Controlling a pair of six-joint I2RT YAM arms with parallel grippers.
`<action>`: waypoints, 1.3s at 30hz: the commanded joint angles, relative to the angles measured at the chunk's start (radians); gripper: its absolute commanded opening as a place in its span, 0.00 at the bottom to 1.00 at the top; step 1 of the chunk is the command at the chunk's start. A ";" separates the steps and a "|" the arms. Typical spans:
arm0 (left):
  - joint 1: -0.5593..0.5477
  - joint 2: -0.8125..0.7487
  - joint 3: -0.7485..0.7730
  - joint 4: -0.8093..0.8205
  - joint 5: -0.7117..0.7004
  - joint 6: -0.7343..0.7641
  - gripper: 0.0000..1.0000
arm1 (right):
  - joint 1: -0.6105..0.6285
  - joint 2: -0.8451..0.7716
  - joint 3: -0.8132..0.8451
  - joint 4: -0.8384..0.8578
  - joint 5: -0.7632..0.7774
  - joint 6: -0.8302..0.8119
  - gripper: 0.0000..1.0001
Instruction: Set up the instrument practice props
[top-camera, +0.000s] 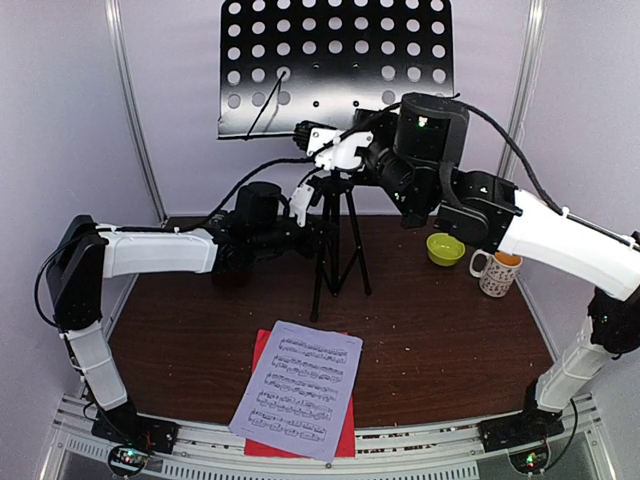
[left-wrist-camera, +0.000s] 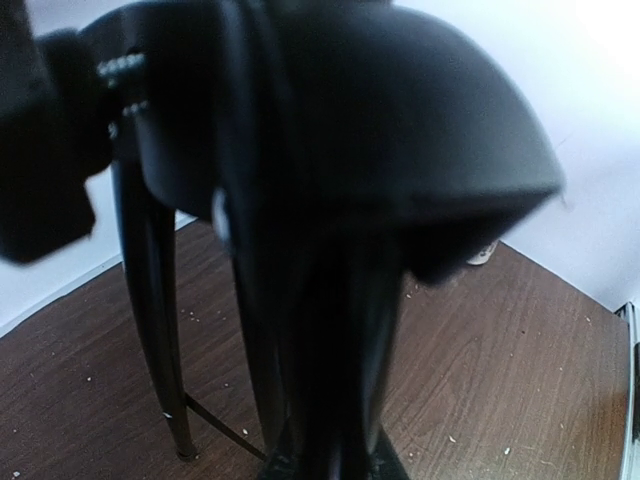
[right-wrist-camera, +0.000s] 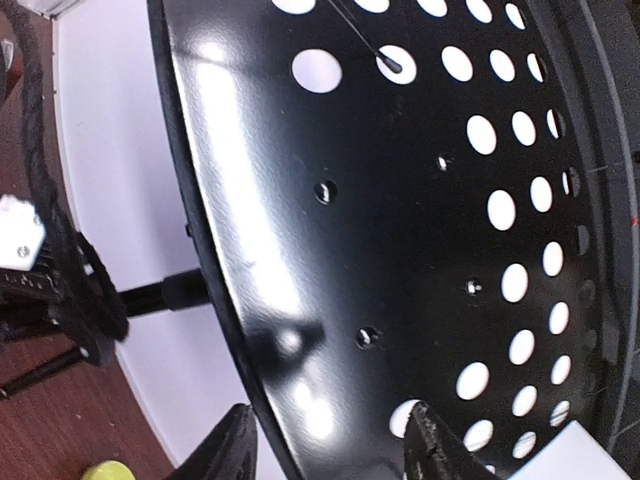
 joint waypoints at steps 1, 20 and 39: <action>0.013 0.015 0.029 0.027 -0.029 -0.046 0.00 | 0.012 -0.085 -0.036 0.085 0.000 0.045 0.60; 0.012 0.031 0.056 -0.003 0.022 0.018 0.00 | 0.088 -0.368 -0.352 -0.175 -0.247 0.716 0.93; 0.051 0.074 0.145 -0.128 0.142 0.070 0.00 | -0.279 -0.397 -0.878 0.191 -0.745 1.537 1.00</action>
